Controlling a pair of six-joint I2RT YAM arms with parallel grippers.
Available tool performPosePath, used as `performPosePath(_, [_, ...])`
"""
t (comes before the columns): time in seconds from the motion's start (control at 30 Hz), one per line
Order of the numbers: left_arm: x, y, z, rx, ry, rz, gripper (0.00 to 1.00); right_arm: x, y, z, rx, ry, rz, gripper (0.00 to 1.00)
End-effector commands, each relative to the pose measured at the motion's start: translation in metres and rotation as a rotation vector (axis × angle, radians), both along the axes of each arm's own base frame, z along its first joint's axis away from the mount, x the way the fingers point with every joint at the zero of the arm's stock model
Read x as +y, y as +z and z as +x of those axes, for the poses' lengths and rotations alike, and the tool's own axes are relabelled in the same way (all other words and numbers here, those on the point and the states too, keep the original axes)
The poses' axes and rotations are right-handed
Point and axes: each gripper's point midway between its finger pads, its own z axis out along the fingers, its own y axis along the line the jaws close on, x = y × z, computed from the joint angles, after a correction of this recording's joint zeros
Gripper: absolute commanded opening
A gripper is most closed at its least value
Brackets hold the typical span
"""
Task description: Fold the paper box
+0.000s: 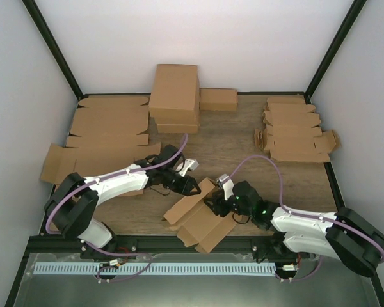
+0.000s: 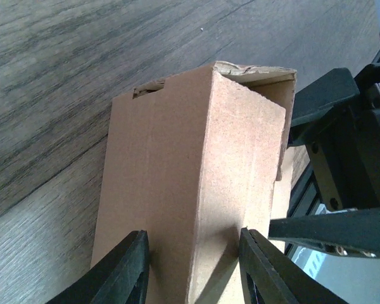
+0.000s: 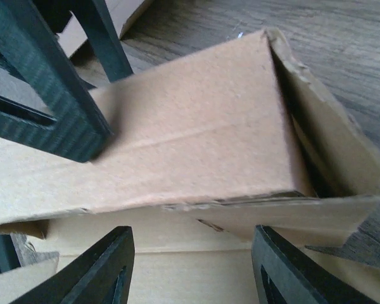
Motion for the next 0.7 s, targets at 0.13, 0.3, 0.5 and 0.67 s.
performPosePath(0.13, [-0.008,0.006,0.010,-0.053,0.005,0.016,0.41,-0.014,0.015,0.012,-0.037,-0.120,0.036,0.58])
performPosePath(0.3, [-0.011,0.011,0.012,-0.059,0.008,0.002,0.42,-0.030,0.025,0.018,-0.054,-0.219,0.059,0.59])
performPosePath(0.5, [-0.011,0.008,0.014,-0.056,0.013,0.008,0.42,-0.037,0.055,0.023,-0.097,-0.260,0.083,0.67])
performPosePath(0.67, [-0.011,0.007,0.014,-0.055,0.017,0.012,0.42,-0.047,0.077,0.035,-0.114,-0.348,0.053,0.81])
